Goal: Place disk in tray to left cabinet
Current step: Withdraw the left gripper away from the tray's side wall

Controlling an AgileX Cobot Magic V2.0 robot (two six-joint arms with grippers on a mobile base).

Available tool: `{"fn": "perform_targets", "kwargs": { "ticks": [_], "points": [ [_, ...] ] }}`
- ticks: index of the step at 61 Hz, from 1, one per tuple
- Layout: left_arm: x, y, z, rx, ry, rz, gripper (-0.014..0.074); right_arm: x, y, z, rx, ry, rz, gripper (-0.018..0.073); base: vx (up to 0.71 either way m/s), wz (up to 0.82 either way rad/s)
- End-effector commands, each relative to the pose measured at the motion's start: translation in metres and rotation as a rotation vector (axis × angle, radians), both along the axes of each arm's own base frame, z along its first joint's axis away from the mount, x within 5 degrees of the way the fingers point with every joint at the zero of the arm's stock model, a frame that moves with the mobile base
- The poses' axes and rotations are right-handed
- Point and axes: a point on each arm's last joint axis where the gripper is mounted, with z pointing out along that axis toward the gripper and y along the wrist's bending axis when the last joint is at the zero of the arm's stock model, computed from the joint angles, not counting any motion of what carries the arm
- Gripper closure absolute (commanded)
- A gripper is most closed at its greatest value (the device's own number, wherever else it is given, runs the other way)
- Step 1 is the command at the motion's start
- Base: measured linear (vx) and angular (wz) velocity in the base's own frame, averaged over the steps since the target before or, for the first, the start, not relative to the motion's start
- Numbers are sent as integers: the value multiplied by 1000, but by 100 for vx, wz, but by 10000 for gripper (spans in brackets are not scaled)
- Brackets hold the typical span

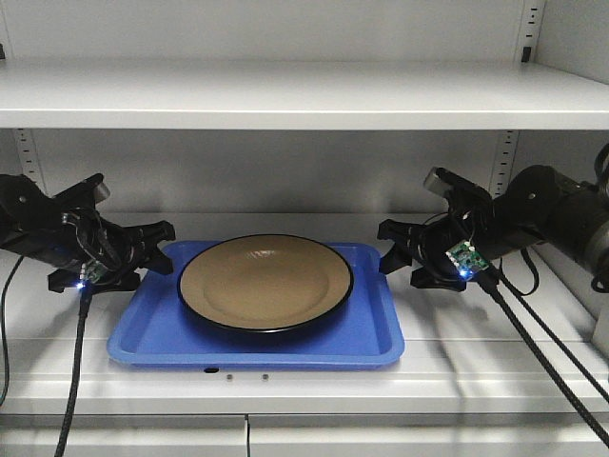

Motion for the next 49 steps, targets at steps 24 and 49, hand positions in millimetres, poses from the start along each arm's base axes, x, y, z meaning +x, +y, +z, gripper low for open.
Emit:
{"fn": "perform_targets", "kwargs": {
  "ticks": [24,49],
  "points": [
    [-9,-1,47,-40,-156,22,150,-10,-4,48,39,-142,-21,155,0,0],
    [-15,2,55,19,-179,18,150,-10,-4,48,39,-142,-21,155,0,0]
  ]
}}
